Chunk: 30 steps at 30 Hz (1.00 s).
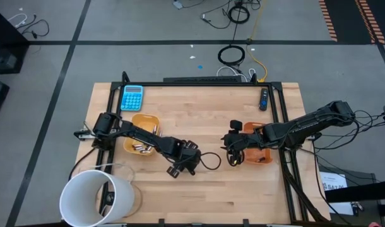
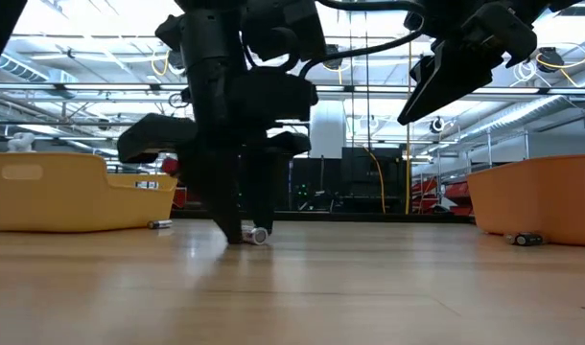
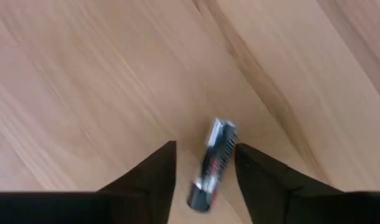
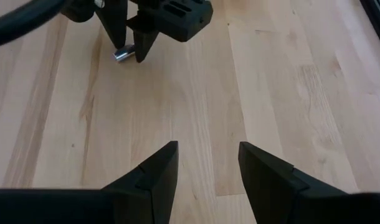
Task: Sort batteries
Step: Put the silver battery into the yellow bin
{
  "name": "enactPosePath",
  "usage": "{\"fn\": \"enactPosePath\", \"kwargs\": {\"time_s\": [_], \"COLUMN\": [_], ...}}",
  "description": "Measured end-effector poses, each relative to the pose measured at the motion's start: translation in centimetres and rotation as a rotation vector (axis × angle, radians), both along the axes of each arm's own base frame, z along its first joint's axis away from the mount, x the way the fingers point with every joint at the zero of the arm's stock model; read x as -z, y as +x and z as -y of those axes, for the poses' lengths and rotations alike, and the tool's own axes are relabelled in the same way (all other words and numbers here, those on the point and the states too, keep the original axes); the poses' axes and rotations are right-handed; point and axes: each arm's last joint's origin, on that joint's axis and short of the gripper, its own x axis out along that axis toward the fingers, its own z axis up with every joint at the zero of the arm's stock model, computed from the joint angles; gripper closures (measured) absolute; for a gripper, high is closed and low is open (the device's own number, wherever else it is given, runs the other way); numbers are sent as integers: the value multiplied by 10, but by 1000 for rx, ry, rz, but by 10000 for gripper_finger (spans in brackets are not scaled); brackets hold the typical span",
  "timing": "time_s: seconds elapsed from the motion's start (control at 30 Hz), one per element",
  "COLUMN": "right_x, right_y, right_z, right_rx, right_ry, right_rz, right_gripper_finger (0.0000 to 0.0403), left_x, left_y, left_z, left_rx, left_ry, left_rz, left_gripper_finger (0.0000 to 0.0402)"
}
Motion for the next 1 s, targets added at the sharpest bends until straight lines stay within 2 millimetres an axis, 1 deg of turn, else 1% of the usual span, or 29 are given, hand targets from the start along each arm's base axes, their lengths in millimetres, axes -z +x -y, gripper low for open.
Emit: {"fn": "enactPosePath", "kwargs": {"time_s": [0.1, 0.17, 0.23, 0.27, 0.53, 0.63, 0.73, 0.83, 1.0], "right_x": [0, 0, 0, 0, 0, 0, 0, 0, 1], "right_y": [0, 0, 0, 0, 0, 0, 0, 0, -1], "right_z": [0, 0, 0, 0, 0, 0, 0, 0, 0], "right_rx": [0, 0, 0, 0, 1, 0, -2, -8, -13], "right_ry": [0, 0, 0, 0, 1, 0, -3, -8, -15], "right_rz": [0, 0, 0, 0, -1, -1, -2, -3, -11], "right_gripper_finger": [243, 243, 243, 243, 243, 243, 243, 243, 243], "left_x": [0, 0, 0, 0, -2, -9, -26, -44, -68], "left_y": [1, 1, 0, 0, -2, -3, -4, -16, -47], "left_z": [0, 1, 1, 1, 0, 1, 0, -6, -31], "left_rx": [-25, -20, -18, -18, -51, -62, -99, -174, -380], "left_ry": [-17, -32, -33, -33, 0, 78, 156, 195, 294], "left_rz": [10, 0, -8, -11, -27, -68, -95, -172, -326], "left_gripper_finger": [271, 311, 359, 369, 369, 369, 369, 369, 369]}}
